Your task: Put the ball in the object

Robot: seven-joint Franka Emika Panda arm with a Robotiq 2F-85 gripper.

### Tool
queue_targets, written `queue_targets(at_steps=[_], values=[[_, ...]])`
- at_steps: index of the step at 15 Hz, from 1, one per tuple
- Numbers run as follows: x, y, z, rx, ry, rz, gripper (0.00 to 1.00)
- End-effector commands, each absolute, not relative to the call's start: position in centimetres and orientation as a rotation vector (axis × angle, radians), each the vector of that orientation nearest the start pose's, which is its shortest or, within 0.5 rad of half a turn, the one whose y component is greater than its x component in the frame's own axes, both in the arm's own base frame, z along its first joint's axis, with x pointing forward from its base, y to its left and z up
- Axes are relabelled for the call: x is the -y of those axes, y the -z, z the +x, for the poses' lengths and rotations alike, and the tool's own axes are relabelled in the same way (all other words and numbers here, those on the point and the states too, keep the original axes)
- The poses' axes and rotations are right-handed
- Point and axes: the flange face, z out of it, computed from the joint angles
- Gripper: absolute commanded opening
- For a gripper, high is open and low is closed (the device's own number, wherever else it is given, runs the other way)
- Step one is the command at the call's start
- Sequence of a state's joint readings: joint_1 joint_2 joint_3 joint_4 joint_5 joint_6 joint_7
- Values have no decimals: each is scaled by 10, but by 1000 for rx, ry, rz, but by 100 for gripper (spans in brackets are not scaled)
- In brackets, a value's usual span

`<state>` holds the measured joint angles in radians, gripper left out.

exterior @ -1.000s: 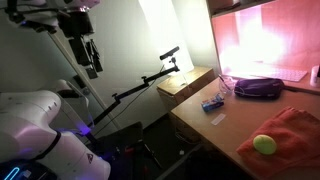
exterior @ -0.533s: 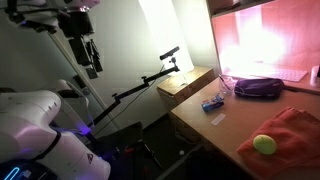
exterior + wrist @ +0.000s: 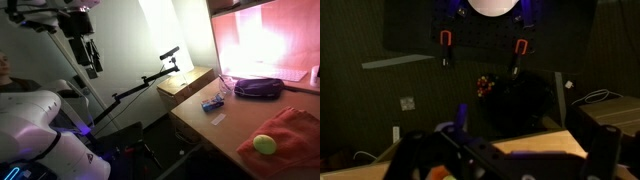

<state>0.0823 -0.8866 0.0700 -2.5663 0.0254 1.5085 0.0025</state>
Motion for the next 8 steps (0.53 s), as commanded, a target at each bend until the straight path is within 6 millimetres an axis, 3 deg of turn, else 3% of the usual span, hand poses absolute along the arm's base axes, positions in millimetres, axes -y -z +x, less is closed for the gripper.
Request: queue_targets(at_steps=[1, 5, 8], values=[[-46, -516, 263, 188, -271, -3164, 100], [-52, -530, 280, 228, -236, -3199, 100], [-60, -550, 305, 312, -164, -3248, 100]])
